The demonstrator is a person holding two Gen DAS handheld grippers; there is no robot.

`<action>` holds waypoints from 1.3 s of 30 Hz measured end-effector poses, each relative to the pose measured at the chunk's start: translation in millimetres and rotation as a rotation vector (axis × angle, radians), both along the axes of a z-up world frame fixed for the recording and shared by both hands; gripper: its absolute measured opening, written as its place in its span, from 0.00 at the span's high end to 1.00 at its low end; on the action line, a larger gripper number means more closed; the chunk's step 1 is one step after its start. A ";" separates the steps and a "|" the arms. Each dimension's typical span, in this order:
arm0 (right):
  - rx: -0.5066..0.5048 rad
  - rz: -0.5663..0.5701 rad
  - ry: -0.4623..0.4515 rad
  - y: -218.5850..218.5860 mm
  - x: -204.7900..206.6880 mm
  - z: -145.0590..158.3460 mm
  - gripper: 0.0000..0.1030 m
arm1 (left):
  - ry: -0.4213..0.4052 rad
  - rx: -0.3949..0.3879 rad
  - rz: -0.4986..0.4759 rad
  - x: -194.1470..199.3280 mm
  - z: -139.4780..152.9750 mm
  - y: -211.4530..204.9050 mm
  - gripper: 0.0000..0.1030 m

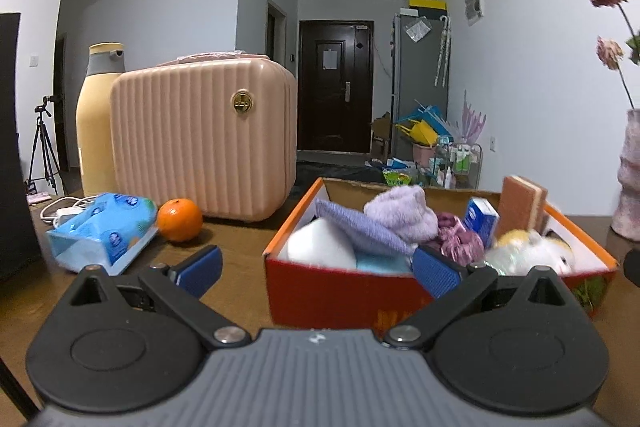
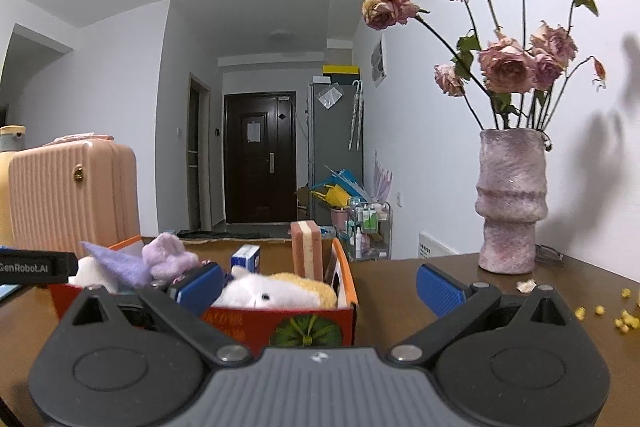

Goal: Organize soft objects

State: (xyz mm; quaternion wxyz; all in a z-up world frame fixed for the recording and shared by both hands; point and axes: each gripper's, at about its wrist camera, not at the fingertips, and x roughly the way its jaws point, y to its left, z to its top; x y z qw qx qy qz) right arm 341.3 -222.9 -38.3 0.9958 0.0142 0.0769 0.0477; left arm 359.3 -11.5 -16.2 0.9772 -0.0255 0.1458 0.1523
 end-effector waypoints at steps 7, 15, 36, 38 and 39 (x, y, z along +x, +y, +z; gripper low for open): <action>-0.016 -0.008 0.033 -0.9 -47.1 5.1 0.00 | 0.009 0.029 -0.035 -50.1 5.0 -11.6 0.00; 0.005 0.001 0.072 0.2 -97.9 22.3 0.00 | 0.031 0.033 -0.094 -100.8 16.7 -25.1 0.00; 0.023 -0.023 0.051 -6.7 -158.8 52.2 0.00 | 0.020 0.059 -0.153 -170.9 42.1 -41.7 0.00; 0.016 -0.009 0.061 -4.8 -161.4 52.1 0.00 | 0.025 0.062 -0.154 -171.5 41.6 -42.4 0.00; 0.015 -0.002 0.065 -4.2 -162.5 52.0 0.00 | 0.028 0.063 -0.154 -171.3 41.4 -42.5 0.00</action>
